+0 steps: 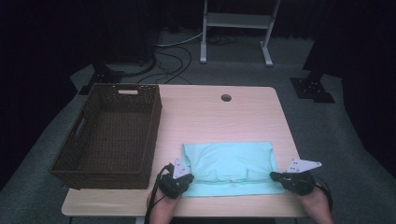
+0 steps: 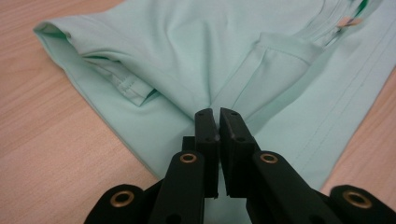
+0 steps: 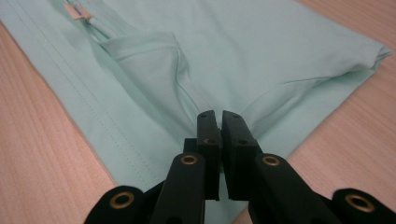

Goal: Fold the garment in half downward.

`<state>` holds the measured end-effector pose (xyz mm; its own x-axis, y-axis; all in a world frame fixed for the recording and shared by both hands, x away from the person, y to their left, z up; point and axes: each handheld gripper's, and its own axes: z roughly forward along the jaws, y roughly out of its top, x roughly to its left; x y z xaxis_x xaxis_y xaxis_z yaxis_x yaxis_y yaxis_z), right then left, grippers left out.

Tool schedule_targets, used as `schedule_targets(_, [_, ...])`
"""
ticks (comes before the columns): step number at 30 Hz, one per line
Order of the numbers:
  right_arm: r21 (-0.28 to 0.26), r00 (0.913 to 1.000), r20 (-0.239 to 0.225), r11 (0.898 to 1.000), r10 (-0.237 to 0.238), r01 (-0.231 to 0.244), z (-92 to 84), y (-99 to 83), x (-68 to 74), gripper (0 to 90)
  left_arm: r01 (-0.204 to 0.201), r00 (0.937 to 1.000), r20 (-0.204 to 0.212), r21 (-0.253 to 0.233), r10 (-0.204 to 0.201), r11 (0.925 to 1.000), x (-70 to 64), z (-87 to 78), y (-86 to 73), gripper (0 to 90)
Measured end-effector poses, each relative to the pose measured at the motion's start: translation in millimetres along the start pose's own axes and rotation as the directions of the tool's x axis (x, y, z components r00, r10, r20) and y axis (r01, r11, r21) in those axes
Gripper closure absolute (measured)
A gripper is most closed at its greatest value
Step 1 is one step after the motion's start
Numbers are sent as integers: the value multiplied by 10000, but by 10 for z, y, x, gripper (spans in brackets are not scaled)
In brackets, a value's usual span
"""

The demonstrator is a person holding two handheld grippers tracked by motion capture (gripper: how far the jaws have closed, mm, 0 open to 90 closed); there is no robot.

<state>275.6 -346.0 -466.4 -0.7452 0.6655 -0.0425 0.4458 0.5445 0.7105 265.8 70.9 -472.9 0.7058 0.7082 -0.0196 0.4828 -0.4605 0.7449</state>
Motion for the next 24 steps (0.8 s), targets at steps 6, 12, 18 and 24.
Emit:
schedule_targets(6, [181, 9998, -205, 9998, -81, 85, 27, 16, 35, 864, -645, 9955, -674, 395, 671, 9971, 3, 57, 58, 869])
schedule_targets(12, [251, 10000, 41, 9997, -60, 59, 30, 12, 15, 863, -454, 9987, -229, 243, 459, 9987, 15, 48, 37, 861])
schedule_targets(18, [167, 10000, 51, 9998, 45, -46, 25, -1, -9, 786, -291, 9995, -107, 108, 292, 9995, 22, 38, 26, 767])
schedule_targets(24, [-195, 9993, -234, 9994, 291, -296, 25, 0, -34, 494, 4, 9997, 255, -103, -1, 9999, 30, 17, 47, 592])
